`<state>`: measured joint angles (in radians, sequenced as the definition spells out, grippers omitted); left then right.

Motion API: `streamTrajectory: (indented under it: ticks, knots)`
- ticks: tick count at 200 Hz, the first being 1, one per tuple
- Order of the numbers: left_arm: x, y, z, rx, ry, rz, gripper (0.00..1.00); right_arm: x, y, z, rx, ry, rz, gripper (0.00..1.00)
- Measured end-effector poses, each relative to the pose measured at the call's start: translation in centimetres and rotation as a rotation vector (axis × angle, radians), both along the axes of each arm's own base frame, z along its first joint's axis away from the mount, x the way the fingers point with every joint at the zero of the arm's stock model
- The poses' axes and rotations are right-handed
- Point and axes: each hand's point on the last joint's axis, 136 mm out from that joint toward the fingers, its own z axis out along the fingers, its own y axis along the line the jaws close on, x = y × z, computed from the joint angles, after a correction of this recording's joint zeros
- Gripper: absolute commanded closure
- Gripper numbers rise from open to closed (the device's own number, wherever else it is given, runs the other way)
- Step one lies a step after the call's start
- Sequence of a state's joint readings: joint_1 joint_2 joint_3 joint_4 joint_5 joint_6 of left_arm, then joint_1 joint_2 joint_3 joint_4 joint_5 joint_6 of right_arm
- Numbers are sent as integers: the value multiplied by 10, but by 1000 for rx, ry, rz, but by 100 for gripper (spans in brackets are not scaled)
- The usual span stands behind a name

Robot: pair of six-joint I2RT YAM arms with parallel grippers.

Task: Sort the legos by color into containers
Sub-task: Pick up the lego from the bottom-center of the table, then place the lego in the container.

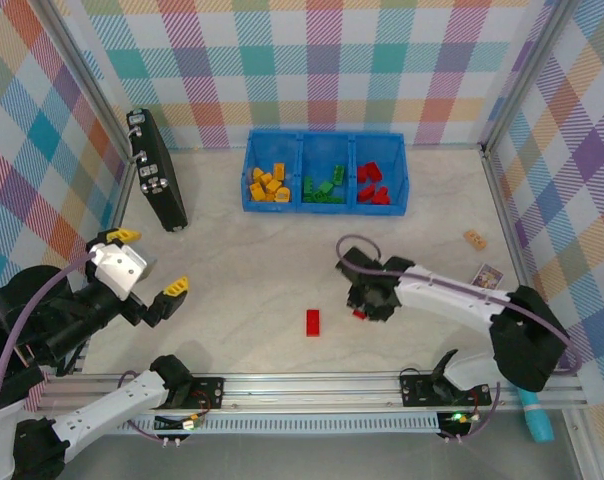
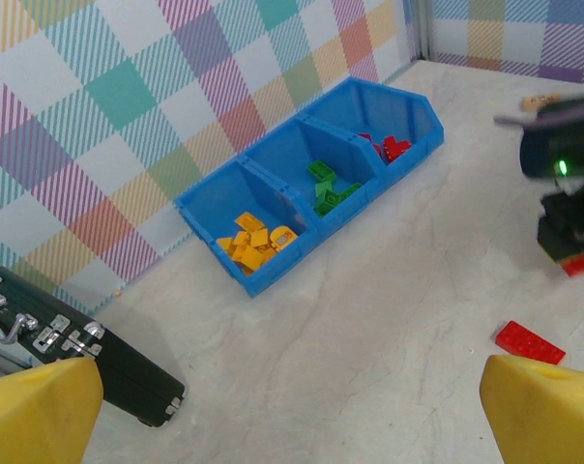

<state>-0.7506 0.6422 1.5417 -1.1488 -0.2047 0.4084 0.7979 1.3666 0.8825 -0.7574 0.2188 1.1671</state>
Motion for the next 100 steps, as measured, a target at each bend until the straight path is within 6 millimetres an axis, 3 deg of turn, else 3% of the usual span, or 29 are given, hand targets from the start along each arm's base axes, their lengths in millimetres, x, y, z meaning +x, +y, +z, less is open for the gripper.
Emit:
streamTrajectory:
  ticks: [28, 51, 75, 100]
  knots:
    - [5, -5, -3, 16, 18, 0, 0, 64, -26, 72, -50, -210, 82, 67]
    - [9, -8, -5, 23, 29, 2, 0, 108, -54, 112, -118, -336, 115, 67]
    - [10, -8, -2, 24, 29, 8, 0, 148, -71, 130, -184, -410, 152, 67]
    - [11, -8, -2, 12, 36, 13, 0, 188, -69, 128, -233, -446, 216, 67]
